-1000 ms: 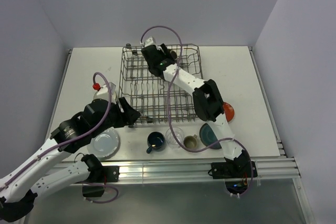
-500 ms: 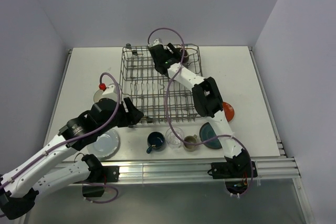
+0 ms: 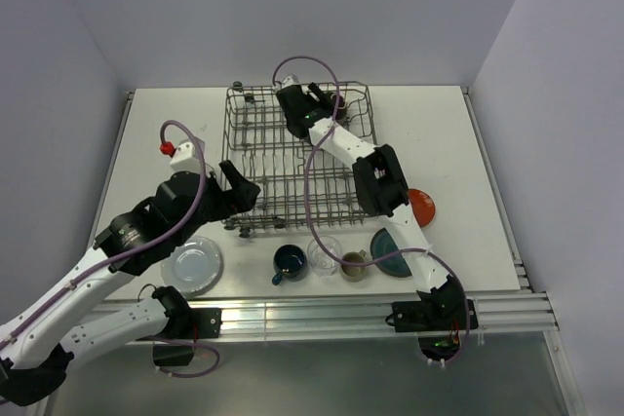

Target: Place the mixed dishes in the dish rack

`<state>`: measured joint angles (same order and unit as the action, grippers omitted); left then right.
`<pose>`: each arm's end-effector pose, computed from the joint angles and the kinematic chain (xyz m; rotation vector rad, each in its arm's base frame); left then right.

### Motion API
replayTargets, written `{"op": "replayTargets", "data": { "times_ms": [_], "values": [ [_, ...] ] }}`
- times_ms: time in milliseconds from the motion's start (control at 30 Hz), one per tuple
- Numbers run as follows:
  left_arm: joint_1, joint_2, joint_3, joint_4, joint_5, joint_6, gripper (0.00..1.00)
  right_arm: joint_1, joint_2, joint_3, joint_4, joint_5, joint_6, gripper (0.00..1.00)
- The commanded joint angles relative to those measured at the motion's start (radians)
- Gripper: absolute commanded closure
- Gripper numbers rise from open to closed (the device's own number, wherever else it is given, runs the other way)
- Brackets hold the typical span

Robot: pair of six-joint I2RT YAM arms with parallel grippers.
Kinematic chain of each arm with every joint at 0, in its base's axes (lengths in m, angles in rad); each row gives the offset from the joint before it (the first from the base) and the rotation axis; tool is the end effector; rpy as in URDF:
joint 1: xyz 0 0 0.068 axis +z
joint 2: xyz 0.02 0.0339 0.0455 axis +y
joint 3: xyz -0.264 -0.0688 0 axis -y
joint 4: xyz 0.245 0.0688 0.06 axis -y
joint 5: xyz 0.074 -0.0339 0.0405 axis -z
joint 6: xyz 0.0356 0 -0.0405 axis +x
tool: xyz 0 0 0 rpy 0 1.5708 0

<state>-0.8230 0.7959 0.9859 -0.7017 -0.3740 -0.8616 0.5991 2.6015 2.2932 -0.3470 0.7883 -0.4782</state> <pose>0.1170 -0.1070 0.3549 -0.2726 2.0917 -0.6516 0.4905 0.3043 0.1717 -0.6972 1.9929 -0.7971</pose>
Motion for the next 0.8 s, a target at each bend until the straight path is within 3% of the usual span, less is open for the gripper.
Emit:
{"op": "replayTargets", "data": {
  "times_ms": [0, 33, 200, 367, 467, 633, 767],
  "values": [
    [0.024, 0.029, 0.074, -0.001, -0.065, 0.001, 0.01, 0.014, -0.029, 0.051, 0.022, -0.001, 0.046, 0.23],
    [0.033, 0.041, 0.082, 0.001, -0.054, 0.016, 0.01, 0.021, -0.055, 0.039, 0.026, -0.015, 0.067, 0.13],
    [0.145, 0.156, 0.146, 0.002, 0.039, 0.052, 0.01, 0.041, -0.159, -0.026, 0.013, -0.067, 0.145, 0.01],
    [0.321, 0.229, 0.186, -0.012, 0.142, 0.078, 0.01, 0.05, -0.169, 0.025, -0.05, -0.055, 0.156, 0.0],
    [0.439, 0.221, 0.18, 0.004, 0.136, 0.059, 0.01, 0.06, -0.251, -0.047, -0.053, -0.09, 0.202, 0.0],
    [0.651, 0.268, 0.174, 0.028, 0.259, 0.039, 0.01, 0.073, -0.49, -0.233, -0.138, -0.132, 0.459, 0.0],
    [0.823, 0.406, 0.174, 0.038, 0.387, 0.062, 0.03, 0.083, -0.7, -0.46, -0.222, -0.13, 0.705, 0.0]
  ]
}}
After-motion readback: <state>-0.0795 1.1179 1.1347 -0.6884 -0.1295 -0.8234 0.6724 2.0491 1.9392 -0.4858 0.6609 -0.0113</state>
